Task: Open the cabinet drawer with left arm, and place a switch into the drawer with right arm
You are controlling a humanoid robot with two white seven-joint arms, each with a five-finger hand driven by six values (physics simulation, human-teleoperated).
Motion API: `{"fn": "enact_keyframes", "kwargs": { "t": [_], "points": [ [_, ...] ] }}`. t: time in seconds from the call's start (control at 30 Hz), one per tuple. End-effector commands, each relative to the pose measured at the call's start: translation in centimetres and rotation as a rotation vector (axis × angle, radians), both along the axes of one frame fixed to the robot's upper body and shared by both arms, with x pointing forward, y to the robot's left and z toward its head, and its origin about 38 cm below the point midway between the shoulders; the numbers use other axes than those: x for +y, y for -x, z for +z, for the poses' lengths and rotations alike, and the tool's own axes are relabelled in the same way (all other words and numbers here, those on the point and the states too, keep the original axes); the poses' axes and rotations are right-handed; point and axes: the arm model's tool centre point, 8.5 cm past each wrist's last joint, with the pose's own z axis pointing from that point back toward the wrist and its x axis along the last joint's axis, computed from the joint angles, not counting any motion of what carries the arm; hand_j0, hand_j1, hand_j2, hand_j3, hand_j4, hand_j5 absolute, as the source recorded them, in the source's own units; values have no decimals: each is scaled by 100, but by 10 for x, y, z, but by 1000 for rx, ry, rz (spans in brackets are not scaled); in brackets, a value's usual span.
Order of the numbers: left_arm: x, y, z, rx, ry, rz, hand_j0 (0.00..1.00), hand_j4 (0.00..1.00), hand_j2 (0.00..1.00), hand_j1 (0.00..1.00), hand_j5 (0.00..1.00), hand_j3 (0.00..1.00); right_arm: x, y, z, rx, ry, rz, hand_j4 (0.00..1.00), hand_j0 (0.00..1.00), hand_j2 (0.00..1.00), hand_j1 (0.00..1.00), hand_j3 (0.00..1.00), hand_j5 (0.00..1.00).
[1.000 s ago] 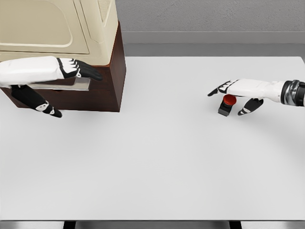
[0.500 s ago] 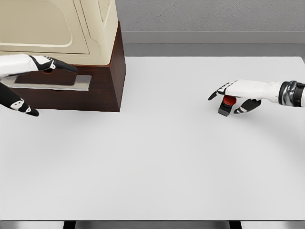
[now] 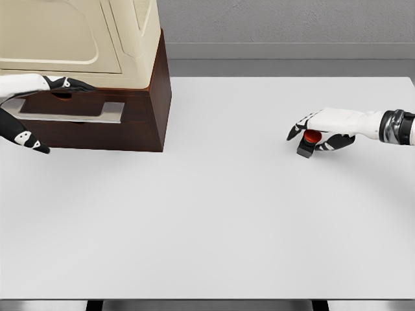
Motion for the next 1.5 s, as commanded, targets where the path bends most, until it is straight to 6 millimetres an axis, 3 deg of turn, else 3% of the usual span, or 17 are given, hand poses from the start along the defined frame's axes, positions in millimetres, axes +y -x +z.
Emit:
{"fn": "enact_keyframes", "kwargs": {
  "t": [0.0,0.9,1.2,1.47],
  "points": [
    [3,-2,-1,13,-15,31,100,100,100,100,100,100,0,0,1,1,-5,-3,67,67,67,67,67,67],
    [-1,-11,-24,57,-45,66,100,100,100,100,100,100,4,-3,11,-24,-10,9,53,53,53,53,53,53],
    [8,-13,-32,84,-49,101,100,100,100,100,100,100,30,3,30,-77,-20,97,52,52,52,52,52,52],
    [13,-16,-33,85,-50,119,100,100,100,100,100,100,40,5,46,-114,-16,137,53,53,53,53,53,53]
  ]
}}
